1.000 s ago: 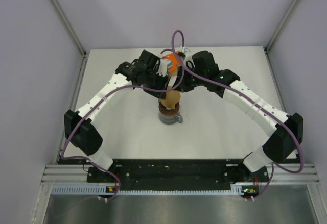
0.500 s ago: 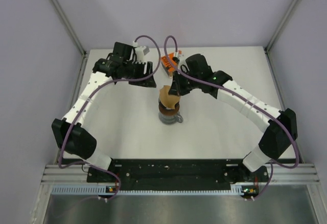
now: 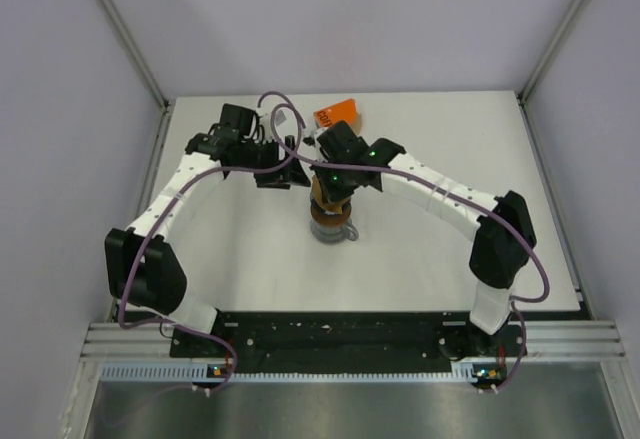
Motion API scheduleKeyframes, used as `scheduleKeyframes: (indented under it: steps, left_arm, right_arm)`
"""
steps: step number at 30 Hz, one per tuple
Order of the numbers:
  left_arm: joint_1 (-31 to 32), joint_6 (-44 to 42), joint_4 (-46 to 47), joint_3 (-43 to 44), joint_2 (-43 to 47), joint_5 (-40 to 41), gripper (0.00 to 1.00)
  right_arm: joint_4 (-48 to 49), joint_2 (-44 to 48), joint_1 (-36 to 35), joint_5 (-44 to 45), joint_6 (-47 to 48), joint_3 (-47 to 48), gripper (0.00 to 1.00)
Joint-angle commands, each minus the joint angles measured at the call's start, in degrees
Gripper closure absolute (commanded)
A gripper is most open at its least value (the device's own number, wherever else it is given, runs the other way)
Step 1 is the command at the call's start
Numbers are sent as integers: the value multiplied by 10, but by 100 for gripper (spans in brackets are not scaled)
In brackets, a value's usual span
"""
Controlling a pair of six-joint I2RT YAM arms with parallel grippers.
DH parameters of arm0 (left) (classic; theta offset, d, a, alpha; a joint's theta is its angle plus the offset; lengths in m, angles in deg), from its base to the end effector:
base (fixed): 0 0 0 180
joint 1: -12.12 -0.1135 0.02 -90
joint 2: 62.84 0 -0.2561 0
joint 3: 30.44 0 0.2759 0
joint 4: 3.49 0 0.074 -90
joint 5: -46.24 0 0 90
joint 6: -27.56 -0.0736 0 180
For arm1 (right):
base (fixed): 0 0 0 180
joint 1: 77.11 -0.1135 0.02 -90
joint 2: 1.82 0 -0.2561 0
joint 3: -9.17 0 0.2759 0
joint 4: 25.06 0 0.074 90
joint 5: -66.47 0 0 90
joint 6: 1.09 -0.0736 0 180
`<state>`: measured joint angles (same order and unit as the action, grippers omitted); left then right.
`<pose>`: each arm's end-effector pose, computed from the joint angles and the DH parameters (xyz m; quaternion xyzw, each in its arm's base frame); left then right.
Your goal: Place the coffee filter in the dripper
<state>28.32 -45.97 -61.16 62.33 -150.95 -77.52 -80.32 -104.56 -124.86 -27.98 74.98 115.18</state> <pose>0.3419 -0.1419 0.2839 0.0900 0.9077 -0.3496 0.2139 0.2934 0.3315 0.2629 -0.2869 0.9003 0.1983 0.2606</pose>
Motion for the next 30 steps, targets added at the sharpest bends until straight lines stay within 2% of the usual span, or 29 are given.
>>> scheduleKeyframes:
  steps: [1, 15, 23, 30]
  left_arm:
    - [-10, 47, 62, -36, 22, -46, 26]
    - [-14, 86, 104, -82, 22, -67, 26]
    - [-14, 104, 127, -106, 19, -75, 27]
    - [-5, 110, 138, -114, 10, -81, 32]
  right_arm:
    - [-39, -30, -9, 42, 10, 48, 100]
    - [-59, -113, -25, 79, -7, 60, 100]
    - [-56, -150, -25, 66, -10, 53, 100]
    - [-53, -168, -25, 61, -14, 46, 100]
